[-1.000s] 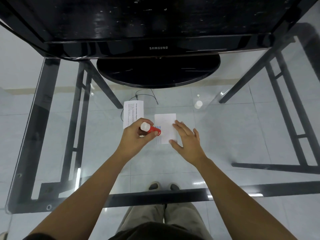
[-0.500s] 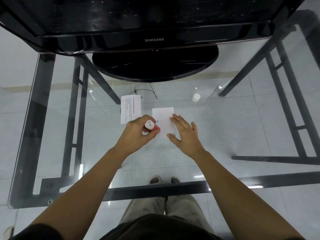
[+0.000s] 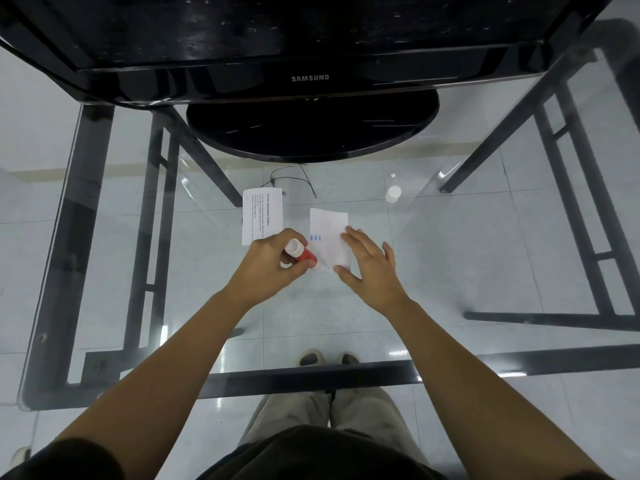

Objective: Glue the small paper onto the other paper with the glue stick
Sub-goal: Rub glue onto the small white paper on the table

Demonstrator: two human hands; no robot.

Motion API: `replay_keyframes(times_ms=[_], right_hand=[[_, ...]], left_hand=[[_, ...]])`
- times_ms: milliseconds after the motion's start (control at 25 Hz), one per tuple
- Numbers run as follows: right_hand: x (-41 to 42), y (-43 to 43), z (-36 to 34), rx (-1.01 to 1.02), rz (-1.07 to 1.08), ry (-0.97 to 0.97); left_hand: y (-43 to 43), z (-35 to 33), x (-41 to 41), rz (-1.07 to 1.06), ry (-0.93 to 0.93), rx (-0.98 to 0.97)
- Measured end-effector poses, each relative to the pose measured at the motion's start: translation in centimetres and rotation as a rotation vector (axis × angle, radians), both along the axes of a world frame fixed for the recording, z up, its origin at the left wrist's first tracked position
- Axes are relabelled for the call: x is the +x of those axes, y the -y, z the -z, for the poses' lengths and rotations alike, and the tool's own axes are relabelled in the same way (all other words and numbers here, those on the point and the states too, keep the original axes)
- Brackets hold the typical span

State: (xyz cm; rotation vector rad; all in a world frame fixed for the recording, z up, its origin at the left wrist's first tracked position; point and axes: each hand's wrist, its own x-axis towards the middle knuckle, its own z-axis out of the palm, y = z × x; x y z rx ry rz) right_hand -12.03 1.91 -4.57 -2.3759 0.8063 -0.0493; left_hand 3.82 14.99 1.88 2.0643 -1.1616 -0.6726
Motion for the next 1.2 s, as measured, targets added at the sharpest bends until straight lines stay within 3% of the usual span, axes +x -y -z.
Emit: replay_keyframes(times_ms=[160,360,520,720,920,1080,1200], right_hand=[[0.1,0.0,-0.1,0.014,0.007,0.012],[0.0,0.0,0.0,0.016,0.007,0.009],[0.1,0.0,-0.2,0.020,0.004,-0.004],[0.0,0.0,-0.2,0.024,0.003,0.006],[0.0,-0.1,-0.1,0.028,0.004,0.005],[0.0,0.0,-0.2,0.026,0.006,0.011],[0.0,-0.1,-0.2,0.030,0.004,0.009]], left_hand=[[-0.1,-0.2,-0.4,-0.017,0.018,-0.059],[-0.3,-0.7,-0.1,-0.195,0.037,-0.128],[0.4,-0.2,-1.0,0.008,0.006,-0.041],[0.6,-0.1,0.4,-0.093,0.073,-0.076],[0.8,0.2,-0.6,0.069,0.016,-0.002],[1.6,-0.1,0.8,-0.066,0.034,-0.057],[1.7,-0.2,-0.1,0.064,0.019,-0.019]])
